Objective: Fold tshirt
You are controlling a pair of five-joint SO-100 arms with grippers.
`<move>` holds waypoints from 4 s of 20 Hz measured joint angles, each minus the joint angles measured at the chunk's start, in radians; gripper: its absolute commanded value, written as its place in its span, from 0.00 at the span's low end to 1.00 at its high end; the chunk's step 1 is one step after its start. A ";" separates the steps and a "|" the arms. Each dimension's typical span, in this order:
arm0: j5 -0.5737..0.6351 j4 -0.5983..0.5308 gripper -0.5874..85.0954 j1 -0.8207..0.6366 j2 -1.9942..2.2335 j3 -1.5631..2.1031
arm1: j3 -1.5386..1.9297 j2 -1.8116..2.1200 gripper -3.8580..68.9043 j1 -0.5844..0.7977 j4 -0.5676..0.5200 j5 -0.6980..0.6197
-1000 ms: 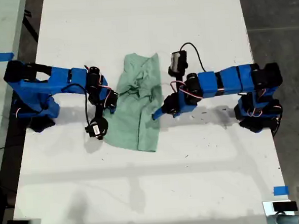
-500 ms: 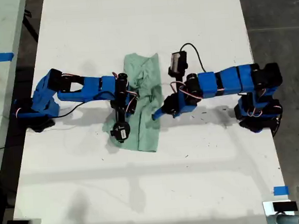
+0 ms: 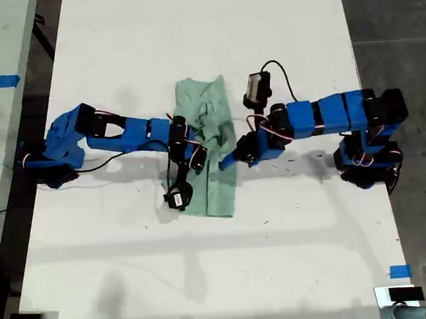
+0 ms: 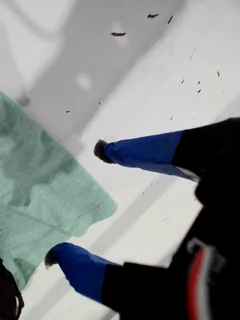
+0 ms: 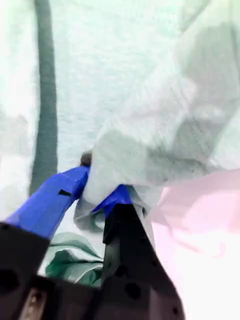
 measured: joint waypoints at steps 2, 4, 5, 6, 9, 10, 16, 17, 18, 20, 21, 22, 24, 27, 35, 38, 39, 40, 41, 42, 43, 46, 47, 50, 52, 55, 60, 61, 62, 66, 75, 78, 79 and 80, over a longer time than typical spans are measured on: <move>0.000 0.000 0.03 0.000 -0.012 -0.002 | 0.000 0.002 0.47 0.000 -0.006 0.000; 0.000 0.002 0.06 0.000 -0.012 -0.002 | 0.012 0.002 0.47 0.000 -0.009 0.002; 0.002 0.012 0.08 -0.008 0.005 -0.008 | 0.020 0.002 0.47 0.000 -0.011 0.005; 0.008 0.026 0.11 -0.011 0.025 -0.012 | 0.021 0.002 0.47 0.000 -0.011 0.006; 0.029 0.175 0.14 -0.009 0.091 -0.008 | 0.028 0.002 0.47 0.000 -0.017 0.006; 0.025 0.225 0.14 -0.008 0.133 -0.006 | 0.032 0.005 0.47 0.000 -0.018 0.005; 0.037 0.497 0.25 -0.023 0.416 0.020 | 0.034 0.006 0.47 0.000 -0.048 0.006; 0.035 0.514 0.26 -0.025 0.454 0.041 | 0.034 0.006 0.47 0.000 -0.048 0.006; 0.037 0.526 0.27 -0.029 0.483 0.060 | 0.034 0.006 0.47 0.000 -0.048 0.006; 0.032 0.526 0.28 -0.032 0.552 0.127 | 0.032 0.006 0.47 0.000 -0.048 0.006; 0.034 0.526 0.28 -0.032 0.594 0.172 | 0.032 0.006 0.47 0.000 -0.043 0.006; 0.032 0.526 0.28 -0.032 0.640 0.225 | 0.032 0.006 0.47 0.000 -0.032 0.006; 0.020 0.525 0.28 -0.032 0.749 0.354 | 0.032 0.017 0.47 -0.009 -0.005 0.006; -0.026 0.502 0.27 -0.026 0.950 0.563 | 0.032 0.061 0.47 -0.034 0.028 0.023; -0.112 0.383 0.27 0.057 1.069 0.721 | -0.038 0.080 0.47 -0.087 0.080 0.061; -0.089 0.273 0.27 0.064 0.959 0.721 | -0.173 -0.021 0.48 -0.103 0.097 0.054; -0.078 0.244 0.27 0.071 0.900 0.710 | -0.225 -0.077 0.48 -0.109 0.101 0.052; -0.075 0.207 0.28 0.077 0.838 0.663 | -0.268 -0.130 0.48 -0.112 0.103 0.043; -0.063 0.189 0.28 0.086 0.785 0.618 | -0.313 -0.183 0.48 -0.117 0.103 0.038; -0.063 0.170 0.28 0.094 0.736 0.591 | -0.356 -0.235 0.48 -0.123 0.103 0.037; -0.061 0.132 0.29 0.101 0.696 0.578 | -0.391 -0.284 0.48 -0.127 0.101 0.037; -0.057 0.048 0.29 0.114 0.601 0.569 | -0.440 -0.390 0.47 -0.144 0.084 0.037; -0.057 0.029 0.30 0.117 0.572 0.569 | -0.442 -0.416 0.47 -0.147 0.074 0.037; -0.057 -0.031 0.29 0.124 0.480 0.569 | -0.442 -0.480 0.47 -0.152 0.043 0.038; -0.063 -0.060 0.24 0.124 0.414 0.569 | -0.442 -0.537 0.46 -0.153 0.017 0.040; -0.075 -0.086 0.03 0.126 0.351 0.534 | -0.469 -0.626 0.41 -0.153 -0.014 0.052; -0.078 -0.127 0.01 0.132 0.327 0.499 | -0.581 -0.715 0.05 -0.158 -0.040 0.072; -0.078 -0.132 0.01 0.132 0.327 0.499 | -0.595 -0.721 0.03 -0.160 -0.063 0.078; -0.078 -0.132 0.01 0.132 0.327 0.499 | -0.597 -0.723 0.02 -0.163 -0.063 0.078; -0.078 -0.109 0.01 0.135 0.304 0.420 | -0.580 -0.701 0.02 -0.173 -0.061 0.078; 0.109 0.150 0.01 0.233 0.298 -0.015 | -0.676 -0.502 0.02 -0.273 0.097 -0.037; 0.141 0.152 0.01 0.282 0.337 -0.015 | -0.719 -0.502 0.02 -0.324 0.103 -0.049; 0.146 0.147 0.01 0.299 0.342 -0.015 | -0.719 -0.502 0.02 -0.339 0.103 -0.049; 0.146 0.146 0.01 0.311 0.342 -0.015 | -0.719 -0.502 0.02 -0.350 0.103 -0.049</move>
